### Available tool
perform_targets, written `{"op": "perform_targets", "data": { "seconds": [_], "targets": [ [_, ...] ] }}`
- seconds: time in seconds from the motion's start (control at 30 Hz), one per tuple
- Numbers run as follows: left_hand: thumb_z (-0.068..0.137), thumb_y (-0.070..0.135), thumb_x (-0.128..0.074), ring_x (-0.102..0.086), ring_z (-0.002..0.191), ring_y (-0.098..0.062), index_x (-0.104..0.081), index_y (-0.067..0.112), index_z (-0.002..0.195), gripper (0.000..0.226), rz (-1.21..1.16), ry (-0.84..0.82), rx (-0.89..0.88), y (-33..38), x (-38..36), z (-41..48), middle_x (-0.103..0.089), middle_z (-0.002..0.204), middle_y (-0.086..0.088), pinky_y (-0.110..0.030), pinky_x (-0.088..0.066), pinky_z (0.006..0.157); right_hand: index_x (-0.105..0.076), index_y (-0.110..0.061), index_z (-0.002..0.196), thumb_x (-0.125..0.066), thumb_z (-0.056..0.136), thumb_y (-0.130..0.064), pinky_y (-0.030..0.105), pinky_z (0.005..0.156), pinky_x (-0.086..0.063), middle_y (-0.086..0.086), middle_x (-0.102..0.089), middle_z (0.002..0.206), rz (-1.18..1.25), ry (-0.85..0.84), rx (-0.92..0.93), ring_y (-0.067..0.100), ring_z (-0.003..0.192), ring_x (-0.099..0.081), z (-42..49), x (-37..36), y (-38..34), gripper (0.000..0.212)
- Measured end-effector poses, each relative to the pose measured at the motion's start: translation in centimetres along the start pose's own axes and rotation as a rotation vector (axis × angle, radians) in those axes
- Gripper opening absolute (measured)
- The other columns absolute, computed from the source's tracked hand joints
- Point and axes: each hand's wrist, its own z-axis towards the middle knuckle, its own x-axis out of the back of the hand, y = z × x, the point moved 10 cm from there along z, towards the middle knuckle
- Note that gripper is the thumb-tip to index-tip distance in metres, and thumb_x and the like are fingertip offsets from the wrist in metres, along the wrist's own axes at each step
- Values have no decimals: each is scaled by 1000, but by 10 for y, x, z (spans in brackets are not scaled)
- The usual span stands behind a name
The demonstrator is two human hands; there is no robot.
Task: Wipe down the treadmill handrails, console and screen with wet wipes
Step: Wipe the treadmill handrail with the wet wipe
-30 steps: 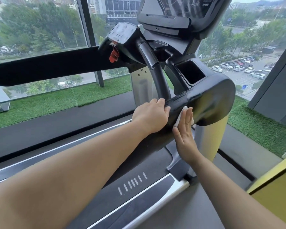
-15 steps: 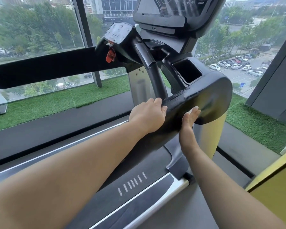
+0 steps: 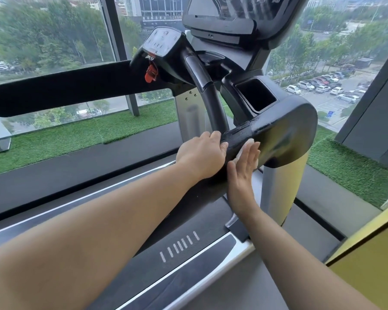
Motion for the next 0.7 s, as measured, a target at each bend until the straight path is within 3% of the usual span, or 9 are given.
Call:
{"op": "perform_targets", "data": {
  "seconds": [0.13, 0.33, 0.47, 0.53, 0.6, 0.7],
  "targets": [
    [102, 39, -23, -51, 115, -30, -41, 17, 130, 40, -1, 9, -3, 1, 1, -1, -51, 128, -6, -37, -36, 79, 10, -33, 142, -17, 97, -43, 19, 110, 20, -11, 27, 149, -155, -114, 210, 2, 138, 29, -14, -9, 3, 54],
    [102, 39, -22, -51, 114, -30, -40, 16, 131, 41, 17, -2, -8, 1, -1, -1, -51, 128, -7, -35, -34, 76, 16, -26, 147, -18, 105, -31, 33, 117, 14, -11, 29, 153, 242, 101, -254, -4, 135, 25, 9, 13, 32, 55],
    [102, 38, -23, -51, 114, -30, -42, 16, 128, 39, 14, 15, -9, 1, 1, -1, -52, 127, -7, -36, -34, 77, 19, -37, 139, -22, 99, -41, 22, 113, 19, -24, 32, 145, 161, -16, -20, -3, 136, 31, -30, -21, 10, 58],
    [102, 38, -23, -52, 113, -30, -42, 16, 128, 39, 11, 13, -11, 1, 1, -1, -52, 127, -7, -36, -35, 77, 17, -37, 140, -22, 100, -36, 22, 114, 17, -27, 31, 143, 157, -16, 0, -5, 135, 31, -27, -16, 16, 55],
    [102, 38, -22, -52, 112, -30, -42, 16, 128, 39, 9, 5, -15, 2, 1, -2, -52, 125, -7, -35, -34, 75, 15, -30, 146, -20, 104, -36, 23, 116, 11, -20, 27, 150, 237, 51, -154, -5, 138, 22, -6, 1, 37, 55],
    [102, 38, -22, -53, 110, -30, -41, 15, 128, 40, 12, 5, -19, 1, 1, -1, -52, 124, -7, -35, -35, 75, -1, -26, 152, -17, 99, -54, 26, 118, -13, -2, -4, 160, 378, 227, -439, 10, 146, -11, 20, 28, 68, 62]
  ]
}}
